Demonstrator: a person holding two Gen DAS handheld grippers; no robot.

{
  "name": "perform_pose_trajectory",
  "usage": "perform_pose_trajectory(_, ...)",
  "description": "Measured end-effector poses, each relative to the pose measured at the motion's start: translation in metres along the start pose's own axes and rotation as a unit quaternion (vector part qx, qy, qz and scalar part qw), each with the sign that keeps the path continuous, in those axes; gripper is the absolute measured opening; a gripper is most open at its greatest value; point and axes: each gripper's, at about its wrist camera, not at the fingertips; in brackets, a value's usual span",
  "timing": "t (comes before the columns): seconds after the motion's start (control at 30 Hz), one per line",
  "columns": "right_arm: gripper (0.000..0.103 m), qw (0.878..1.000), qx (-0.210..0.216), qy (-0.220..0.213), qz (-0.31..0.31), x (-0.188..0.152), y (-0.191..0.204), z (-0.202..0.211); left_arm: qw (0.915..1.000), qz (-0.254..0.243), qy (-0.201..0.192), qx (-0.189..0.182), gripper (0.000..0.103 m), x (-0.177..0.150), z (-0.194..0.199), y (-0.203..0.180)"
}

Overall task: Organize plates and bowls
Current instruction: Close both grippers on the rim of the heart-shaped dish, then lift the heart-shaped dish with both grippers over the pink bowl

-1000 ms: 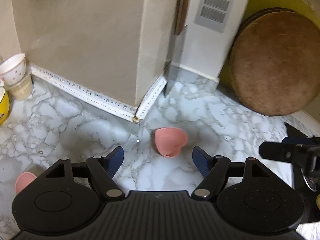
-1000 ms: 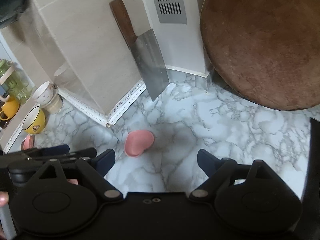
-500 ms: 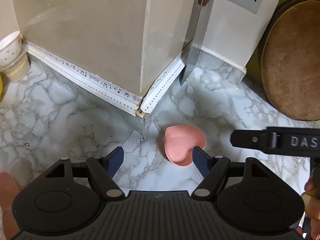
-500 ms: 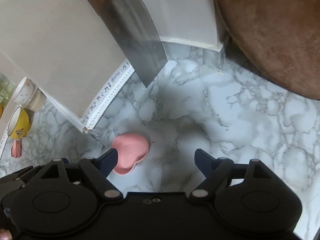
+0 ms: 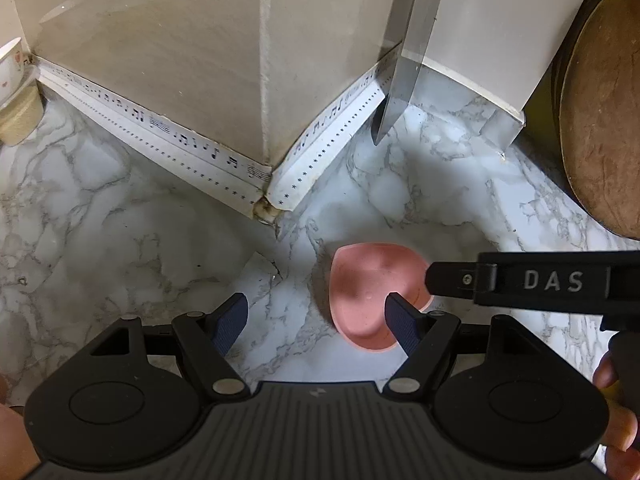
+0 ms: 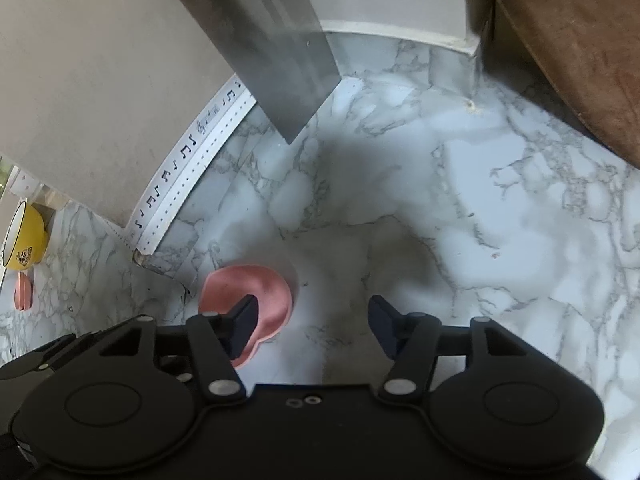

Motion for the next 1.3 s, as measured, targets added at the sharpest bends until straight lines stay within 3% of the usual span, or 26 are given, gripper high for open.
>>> perform_pose_trajectory(0.13, 0.051, 1.000, 0.009, 0.004, -0.010, -0.001, -0.001, -0.007, 1.0000, 0.002, 0.005, -0.004, 0.074, -0.002, -0.006, -0.003)
perform_pose_trajectory(0.4, 0.027, 1.000, 0.020, 0.007, -0.010, -0.003, 0.004, -0.013, 0.9998, 0.011, 0.003, -0.018, 0.036, -0.003, -0.010, -0.003)
perform_pose_trajectory(0.57, 0.010, 1.000, 0.028, 0.008, -0.008, -0.005, 0.005, -0.014, 0.9997, 0.003, 0.007, -0.024, 0.019, -0.003, -0.013, -0.007)
perform_pose_trajectory(0.7, 0.006, 1.000, 0.025, 0.005, -0.004, -0.005, 0.007, -0.011, 0.9997, -0.001, 0.003, -0.024, 0.011, -0.003, -0.012, -0.007)
perform_pose_trajectory(0.97, 0.004, 1.000, 0.017, 0.003, -0.001, -0.008, 0.008, 0.003, 0.9994, -0.011, -0.002, -0.034, 0.008, -0.003, -0.005, -0.010)
perform_pose_trajectory(1.3, 0.004, 0.999, 0.012, -0.035, -0.001, -0.019, 0.015, 0.057, 0.9968, -0.035, -0.023, -0.069, 0.008, -0.004, 0.036, -0.015)
Point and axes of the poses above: each gripper's, at about its wrist camera, not at the fingertips, and z roughly against the way its jaws point, y to its left, x to its top, and after that the axes turned 11 degrees about -y, right-handed
